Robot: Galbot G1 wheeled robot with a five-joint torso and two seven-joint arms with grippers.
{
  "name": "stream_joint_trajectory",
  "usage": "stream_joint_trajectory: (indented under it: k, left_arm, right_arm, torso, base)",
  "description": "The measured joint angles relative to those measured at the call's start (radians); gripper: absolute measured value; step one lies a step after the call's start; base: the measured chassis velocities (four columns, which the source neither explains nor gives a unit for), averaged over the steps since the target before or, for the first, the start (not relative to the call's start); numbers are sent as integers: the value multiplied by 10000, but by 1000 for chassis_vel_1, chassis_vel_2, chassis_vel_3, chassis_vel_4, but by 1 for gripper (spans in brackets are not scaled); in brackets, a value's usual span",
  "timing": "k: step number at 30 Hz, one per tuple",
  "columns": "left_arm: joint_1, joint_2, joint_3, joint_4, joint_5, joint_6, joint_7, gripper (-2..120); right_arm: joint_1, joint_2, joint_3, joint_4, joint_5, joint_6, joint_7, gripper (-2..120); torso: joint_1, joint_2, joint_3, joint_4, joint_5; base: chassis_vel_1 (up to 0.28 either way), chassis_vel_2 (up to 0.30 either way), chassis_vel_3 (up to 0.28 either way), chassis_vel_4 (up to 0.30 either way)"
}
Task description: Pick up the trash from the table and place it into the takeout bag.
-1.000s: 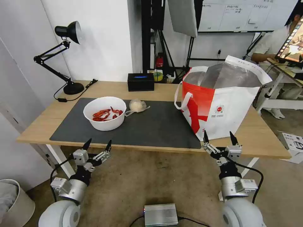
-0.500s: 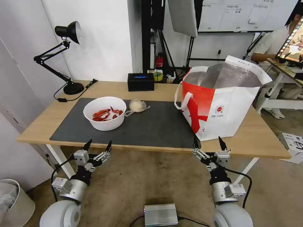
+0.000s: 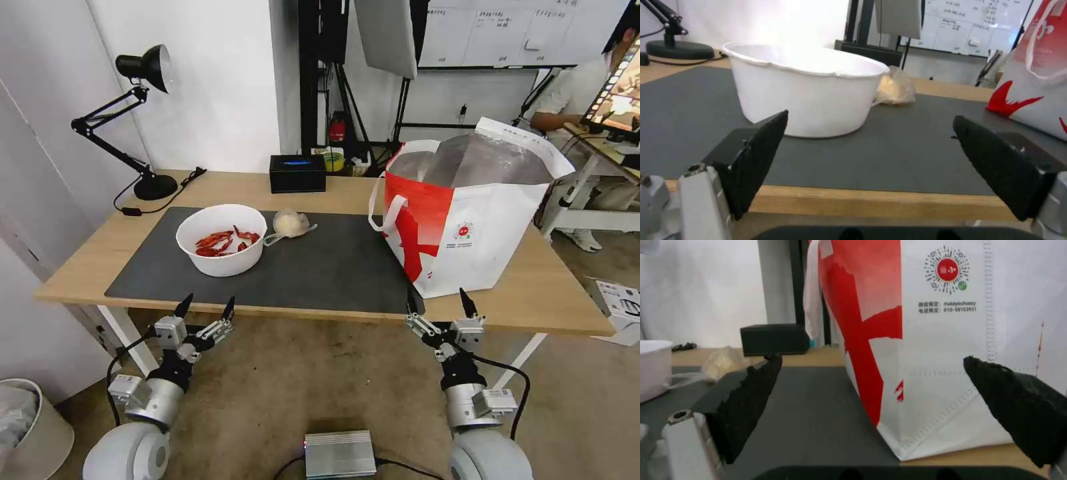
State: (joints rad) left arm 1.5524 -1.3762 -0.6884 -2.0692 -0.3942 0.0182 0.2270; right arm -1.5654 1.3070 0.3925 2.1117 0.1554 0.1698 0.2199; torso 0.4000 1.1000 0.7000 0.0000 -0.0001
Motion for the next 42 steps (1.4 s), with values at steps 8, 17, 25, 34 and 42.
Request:
stream_joint_trajectory:
  k: [8, 17, 25, 34, 42]
  left_arm:
    - [105, -8, -106, -26, -20, -72, 1, 100]
    - [238, -50, -124, -38, -23, -173, 18, 100]
    - [353, -174, -170, -59, -10, -227, 32, 100]
    - [345, -189, -239, 18, 26, -237, 36, 100]
    - [334, -189, -273, 86, 33, -232, 36, 100]
  right_arm:
    - [360, -88, -302, -79, 302, 27, -90, 100]
    - [1536, -481, -857, -732, 906, 166, -391, 100]
    - [2855, -654, -1487, -1765, 1660, 187, -722, 100]
    - [4917, -693, -2280, -3258, 2405, -68, -814, 100]
    - [6302, -598, -3065, -4331, 2853, -265, -686, 100]
  torso:
    - [0, -1, 0, 0, 1]
    - [0, -1, 1, 0, 0]
    - [0, -1, 2, 0, 1]
    - [1, -2, 1, 0, 2]
    - [1, -2, 1, 1, -1]
  base:
    - [0, 0, 0, 0]
    - [0, 0, 0, 0]
    - [0, 0, 0, 0]
    - [0, 0, 0, 0]
    - [0, 0, 0, 0]
